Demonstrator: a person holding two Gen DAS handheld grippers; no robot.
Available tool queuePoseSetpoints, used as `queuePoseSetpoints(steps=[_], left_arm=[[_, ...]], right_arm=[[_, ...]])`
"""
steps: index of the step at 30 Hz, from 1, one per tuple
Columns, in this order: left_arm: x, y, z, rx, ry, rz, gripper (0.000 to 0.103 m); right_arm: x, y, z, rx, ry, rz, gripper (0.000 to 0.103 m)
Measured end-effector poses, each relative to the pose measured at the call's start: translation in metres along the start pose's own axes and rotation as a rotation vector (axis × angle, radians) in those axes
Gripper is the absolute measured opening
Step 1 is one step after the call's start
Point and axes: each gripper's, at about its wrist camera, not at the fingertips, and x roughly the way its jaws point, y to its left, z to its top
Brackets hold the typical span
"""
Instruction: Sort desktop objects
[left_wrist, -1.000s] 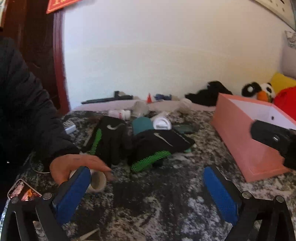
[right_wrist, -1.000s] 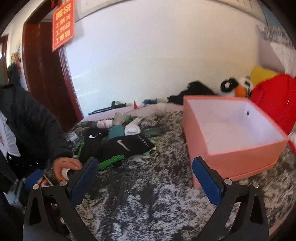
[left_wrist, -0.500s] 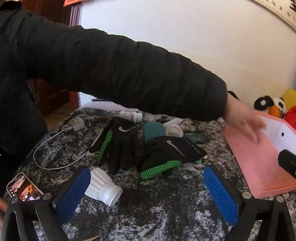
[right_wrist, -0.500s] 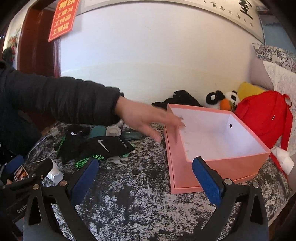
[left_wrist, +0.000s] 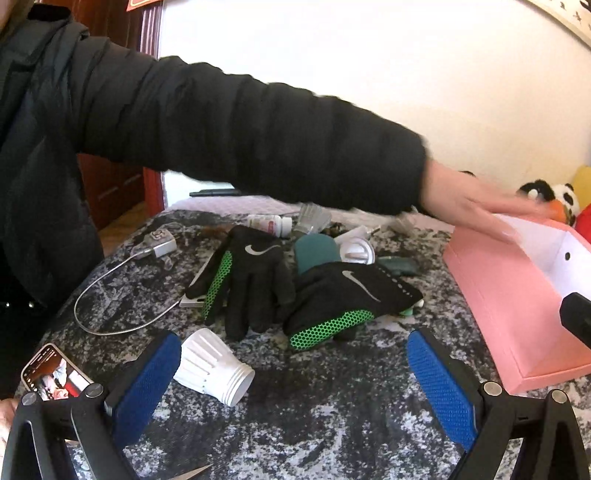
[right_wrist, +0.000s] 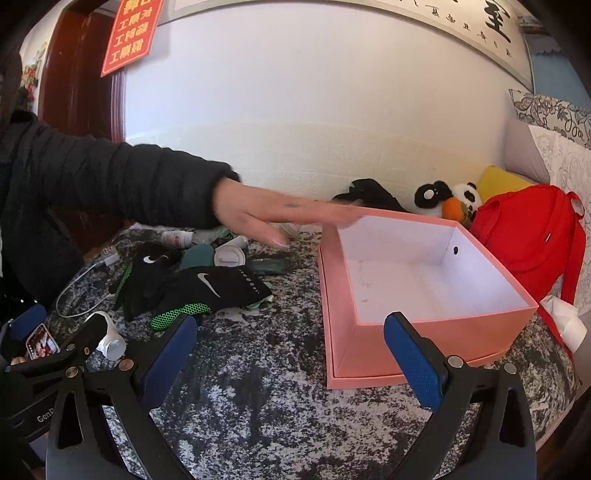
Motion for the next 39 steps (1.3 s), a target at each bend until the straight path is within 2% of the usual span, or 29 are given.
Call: queuePoseSetpoints(steps=[9, 17, 22, 29, 33, 39], left_arm=[[0.0, -0.004, 0.001, 0.009, -0.001, 0.003, 0.101], [-0.003, -0.022, 0.004, 0.01, -0.011, -0.024, 0.101], [-0.003, -0.044, 0.002, 0.036, -0.014, -0.049, 0.101], [-0.002, -0.071, -0.005, 0.111, -0.008, -0.078, 0.101], [0.001, -0.072, -0.006, 0.125, 0.0, -0.065, 0.101], [0.007, -0.041, -0.005, 0.09, 0.033, -0.017, 0.101]], right_arm=[[0.001, 0.002, -0.001, -0.012, 0.002, -0.003, 0.103], [-0.003, -0.006, -0.003, -0.008, -0.003, -0.024, 0.103], [-0.01, -0.029, -0.003, 0.034, -0.037, -0.095, 0.103], [-0.029, -0.081, 0.0, 0.194, -0.1, -0.194, 0.103], [-0.029, -0.092, 0.002, 0.229, -0.095, -0.186, 0.103], [-0.021, -0.073, 0.004, 0.192, -0.06, -0.081, 0.103]])
